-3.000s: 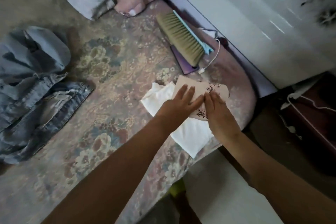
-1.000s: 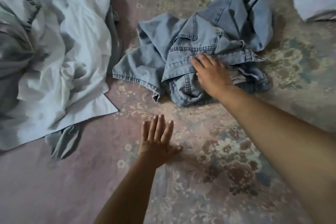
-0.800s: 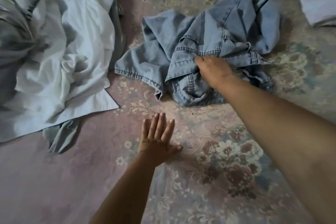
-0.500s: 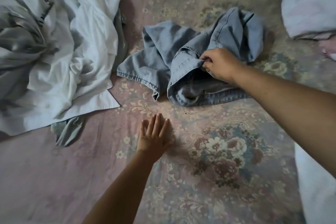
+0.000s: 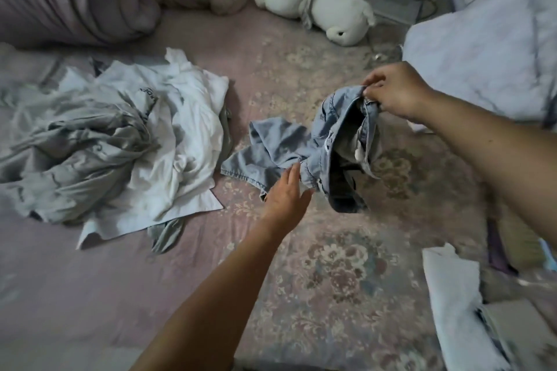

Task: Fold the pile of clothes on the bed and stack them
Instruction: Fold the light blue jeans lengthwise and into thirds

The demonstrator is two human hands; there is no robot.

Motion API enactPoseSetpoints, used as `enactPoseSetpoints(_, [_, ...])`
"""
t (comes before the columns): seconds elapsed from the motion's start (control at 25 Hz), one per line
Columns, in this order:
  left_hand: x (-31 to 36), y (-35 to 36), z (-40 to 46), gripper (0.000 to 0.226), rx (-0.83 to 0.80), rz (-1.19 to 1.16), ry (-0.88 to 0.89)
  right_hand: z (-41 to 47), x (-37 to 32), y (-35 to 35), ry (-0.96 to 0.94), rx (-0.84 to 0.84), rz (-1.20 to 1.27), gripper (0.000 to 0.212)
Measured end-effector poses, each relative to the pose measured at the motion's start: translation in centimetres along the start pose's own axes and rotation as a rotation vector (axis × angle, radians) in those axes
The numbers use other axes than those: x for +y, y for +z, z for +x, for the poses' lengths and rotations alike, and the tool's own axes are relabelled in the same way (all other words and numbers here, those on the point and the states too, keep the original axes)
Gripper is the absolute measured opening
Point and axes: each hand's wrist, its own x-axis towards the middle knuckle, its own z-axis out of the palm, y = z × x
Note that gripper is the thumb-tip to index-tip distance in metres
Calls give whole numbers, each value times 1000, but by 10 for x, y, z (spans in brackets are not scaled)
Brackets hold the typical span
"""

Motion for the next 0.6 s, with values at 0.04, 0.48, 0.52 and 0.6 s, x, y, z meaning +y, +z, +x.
enactPoseSetpoints(0.04, [15,-10,2,66,12,-29,11,-10,-13,-19,1,14,43,14])
enactPoseSetpoints(0.48, [105,-134,-38,25,356,-81,-46,-74,-117,-192,152,254,502,15])
enactPoseSetpoints(0.52, [105,-155,-36,16,372,-144,-37,-80,-117,-201,164,269,511,12])
enactPoseSetpoints(0.6, [115,-205,-25,17,441,-283,-66,-91,-113,-215,171,261,456,15])
